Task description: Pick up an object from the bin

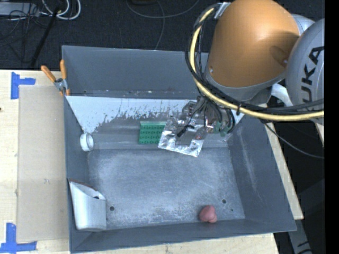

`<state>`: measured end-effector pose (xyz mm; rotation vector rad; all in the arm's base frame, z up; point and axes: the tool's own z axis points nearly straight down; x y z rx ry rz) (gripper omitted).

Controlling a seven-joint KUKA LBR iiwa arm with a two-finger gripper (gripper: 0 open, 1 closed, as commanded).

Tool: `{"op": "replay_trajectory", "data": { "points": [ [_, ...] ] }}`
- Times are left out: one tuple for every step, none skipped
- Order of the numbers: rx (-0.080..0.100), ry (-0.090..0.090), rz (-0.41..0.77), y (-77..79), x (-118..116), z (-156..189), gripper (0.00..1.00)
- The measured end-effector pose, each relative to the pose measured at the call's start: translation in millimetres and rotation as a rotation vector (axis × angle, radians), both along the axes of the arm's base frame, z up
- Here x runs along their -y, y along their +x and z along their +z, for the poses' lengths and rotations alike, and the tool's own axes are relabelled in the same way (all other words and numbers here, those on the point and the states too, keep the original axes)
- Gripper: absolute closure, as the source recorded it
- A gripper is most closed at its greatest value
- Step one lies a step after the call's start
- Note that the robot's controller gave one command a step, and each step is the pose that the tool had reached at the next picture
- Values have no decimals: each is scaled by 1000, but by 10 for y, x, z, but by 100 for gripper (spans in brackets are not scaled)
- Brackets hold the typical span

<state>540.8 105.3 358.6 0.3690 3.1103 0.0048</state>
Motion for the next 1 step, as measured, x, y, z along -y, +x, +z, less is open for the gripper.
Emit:
{"op": "replay_trajectory", "data": {
  "points": [
    [-9,-3,105,-9,259,-40,100]
  ]
}}
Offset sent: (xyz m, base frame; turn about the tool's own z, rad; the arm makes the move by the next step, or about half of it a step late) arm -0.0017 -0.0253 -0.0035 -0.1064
